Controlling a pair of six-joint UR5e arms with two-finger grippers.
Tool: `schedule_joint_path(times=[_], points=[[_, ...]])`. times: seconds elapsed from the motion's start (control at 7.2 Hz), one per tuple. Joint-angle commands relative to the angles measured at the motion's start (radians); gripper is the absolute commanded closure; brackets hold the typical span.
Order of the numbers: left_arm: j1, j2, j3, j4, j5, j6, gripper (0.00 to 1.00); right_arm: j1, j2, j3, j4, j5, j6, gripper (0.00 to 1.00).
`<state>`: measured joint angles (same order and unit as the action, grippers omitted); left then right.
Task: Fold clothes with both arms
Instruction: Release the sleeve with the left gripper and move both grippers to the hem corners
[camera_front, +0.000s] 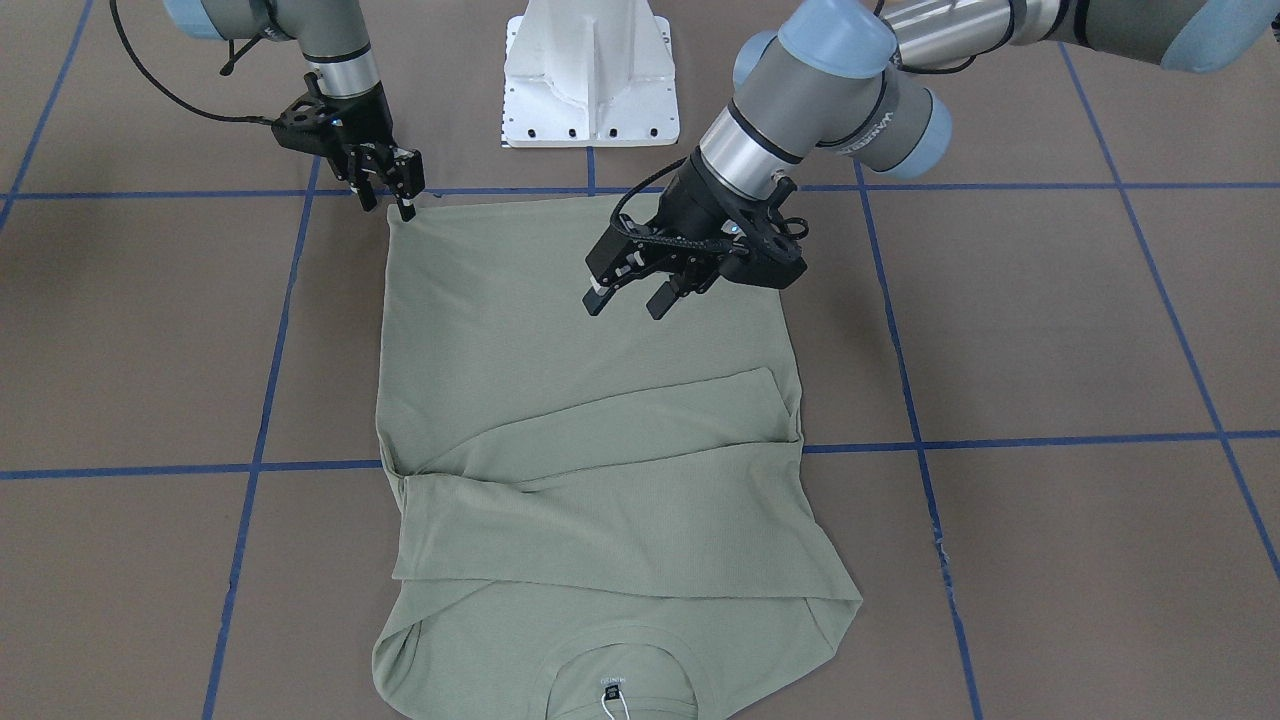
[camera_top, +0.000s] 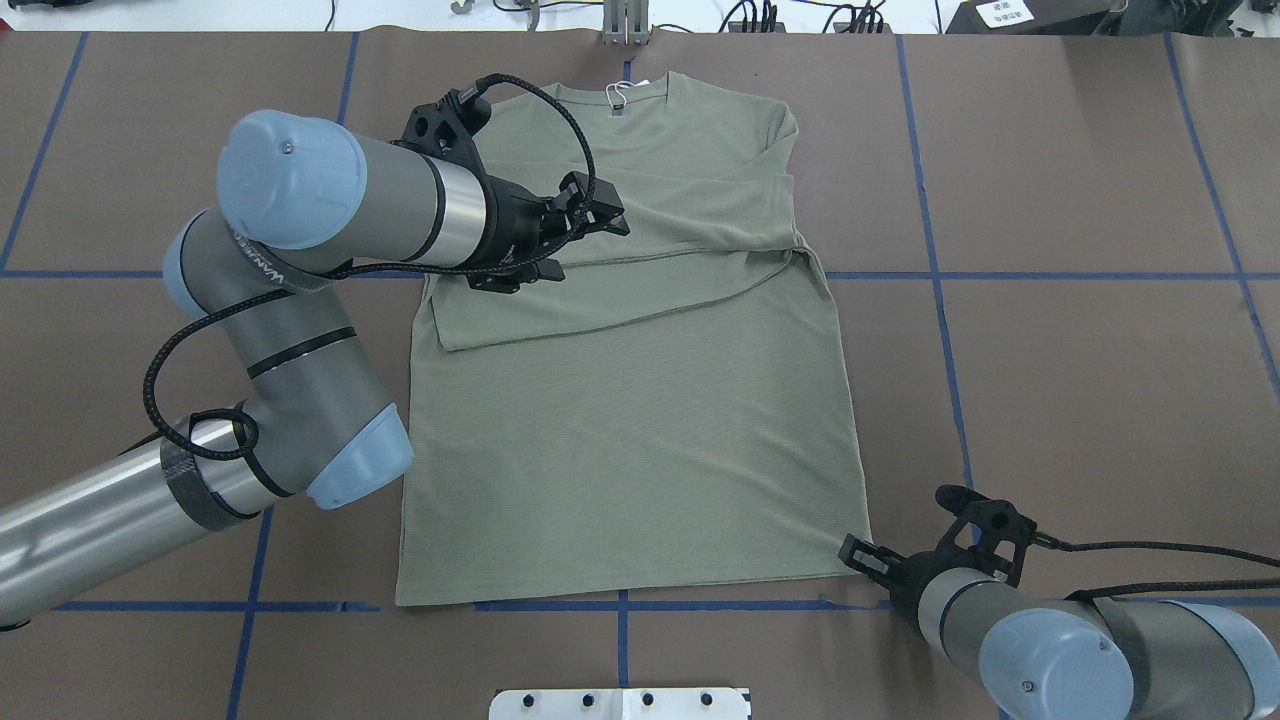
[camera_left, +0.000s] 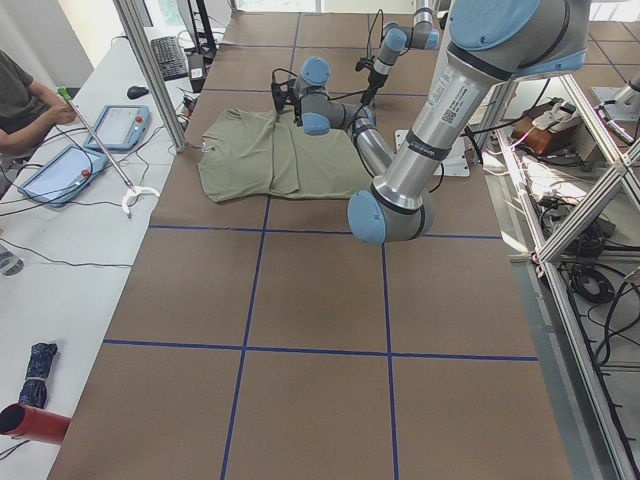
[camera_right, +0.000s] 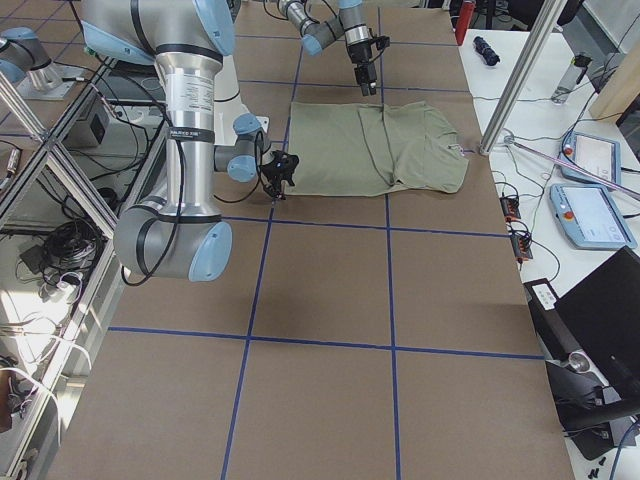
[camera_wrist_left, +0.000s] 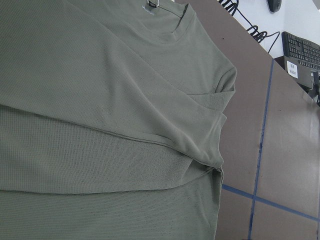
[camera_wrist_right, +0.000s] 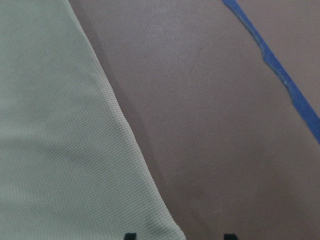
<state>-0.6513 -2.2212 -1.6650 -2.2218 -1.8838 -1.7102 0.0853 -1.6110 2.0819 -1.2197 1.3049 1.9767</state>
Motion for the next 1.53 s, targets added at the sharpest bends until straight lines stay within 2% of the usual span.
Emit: schedule_joint_path(times=[0.0,0.42,0.56,0.69,0.83,1.11,1.39], points=[[-0.001,0.0,0.001,0.001,0.0,0.001,0.11,-0.002,0.002,0.006,0.0,0.007,0.011,1.0],[-0.001,0.006,-0.002,0.002,-0.001,-0.003,0.11,-0.021,0.002,0.027,0.002,0.01,0.011,1.0],[0.007,0.04,-0.01,0.019,0.009,-0.018,0.11,-0.019,-0.007,0.05,0.0,0.011,0.011,1.0],[0.042,0.111,-0.059,0.031,0.032,-0.044,0.11,-0.019,-0.036,0.075,-0.001,0.017,0.011,1.0],[0.12,0.173,-0.112,0.071,0.126,-0.045,0.13,-0.039,-0.068,0.092,-0.001,0.016,0.013,1.0],[0.267,0.283,-0.281,0.235,0.182,-0.045,0.16,-0.082,-0.095,0.124,-0.001,0.013,0.028,1.0],[0.393,0.415,-0.328,0.243,0.299,-0.046,0.17,-0.096,-0.104,0.124,-0.006,0.008,0.042,1.0]])
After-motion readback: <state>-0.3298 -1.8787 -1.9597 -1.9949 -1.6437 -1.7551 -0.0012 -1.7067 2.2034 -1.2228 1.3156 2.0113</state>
